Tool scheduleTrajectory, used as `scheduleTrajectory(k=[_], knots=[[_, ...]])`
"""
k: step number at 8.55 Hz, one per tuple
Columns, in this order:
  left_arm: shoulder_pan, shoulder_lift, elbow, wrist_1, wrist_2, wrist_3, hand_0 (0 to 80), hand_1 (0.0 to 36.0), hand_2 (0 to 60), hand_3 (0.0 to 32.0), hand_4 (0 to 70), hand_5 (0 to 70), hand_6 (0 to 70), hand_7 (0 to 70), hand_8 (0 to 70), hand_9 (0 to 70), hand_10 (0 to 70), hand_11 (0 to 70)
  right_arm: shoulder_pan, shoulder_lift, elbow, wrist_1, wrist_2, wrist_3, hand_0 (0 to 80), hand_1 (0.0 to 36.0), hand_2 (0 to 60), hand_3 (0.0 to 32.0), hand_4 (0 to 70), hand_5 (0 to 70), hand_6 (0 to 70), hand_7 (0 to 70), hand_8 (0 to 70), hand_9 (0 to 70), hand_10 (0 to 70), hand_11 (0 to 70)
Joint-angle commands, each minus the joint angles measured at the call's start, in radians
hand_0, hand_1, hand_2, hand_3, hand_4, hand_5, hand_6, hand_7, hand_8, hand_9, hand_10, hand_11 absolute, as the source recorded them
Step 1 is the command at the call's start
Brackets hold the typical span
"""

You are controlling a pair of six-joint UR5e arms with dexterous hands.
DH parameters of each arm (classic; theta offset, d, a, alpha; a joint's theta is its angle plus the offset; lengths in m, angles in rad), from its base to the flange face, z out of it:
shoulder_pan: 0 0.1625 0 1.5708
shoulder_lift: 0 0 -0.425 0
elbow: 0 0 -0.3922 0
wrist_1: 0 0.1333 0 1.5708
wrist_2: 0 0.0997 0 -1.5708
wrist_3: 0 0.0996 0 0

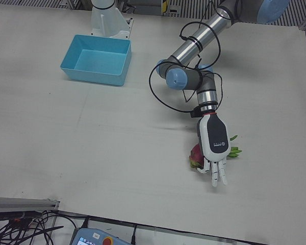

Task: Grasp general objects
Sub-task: 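Wrap the left hand's fingers around the dragon fruit, then close the left hand firmly on the dragon fruit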

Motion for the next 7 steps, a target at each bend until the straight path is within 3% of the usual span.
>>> scheduleTrajectory(k=[1,3,4,6,7], knots=[[0.002,0.000,0.001,0.012,-0.018,0.004,80.0,36.0,60.0,0.0,11.6,29.0,8.5,6.1,2.3,0.0,0.7,6.2,0.000,0.000,0.000,0.000,0.002,0.000,0.0,0.0,0.0,0.0,0.0,0.0,0.0,0.0,0.0,0.0,0.0,0.0],[0.002,0.000,0.002,0.027,-0.033,0.013,80.0,36.0,60.0,0.0,12.5,30.2,9.9,8.2,2.8,0.2,1.6,7.6,0.000,0.000,0.000,0.000,0.000,0.000,0.0,0.0,0.0,0.0,0.0,0.0,0.0,0.0,0.0,0.0,0.0,0.0],[0.003,-0.002,0.007,0.030,-0.045,0.018,80.0,36.0,60.0,0.0,17.9,41.2,19.4,19.1,6.9,5.5,7.5,16.3,0.000,0.000,0.000,0.000,0.000,0.000,0.0,0.0,0.0,0.0,0.0,0.0,0.0,0.0,0.0,0.0,0.0,0.0],[0.007,-0.011,0.024,0.030,-0.045,0.019,77.9,36.0,60.0,0.0,23.5,51.5,33.5,35.3,16.9,18.5,17.2,29.7,0.000,0.000,0.000,0.000,0.000,0.000,0.0,0.0,0.0,0.0,0.0,0.0,0.0,0.0,0.0,0.0,0.0,0.0],[0.007,-0.012,0.024,0.032,-0.045,0.019,59.2,36.0,60.0,0.0,25.5,51.1,36.5,38.1,21.0,23.7,23.3,37.7,0.000,0.000,-0.002,0.000,0.000,0.000,0.0,0.0,0.0,0.0,0.0,0.0,0.0,0.0,0.0,0.0,0.0,0.0]])
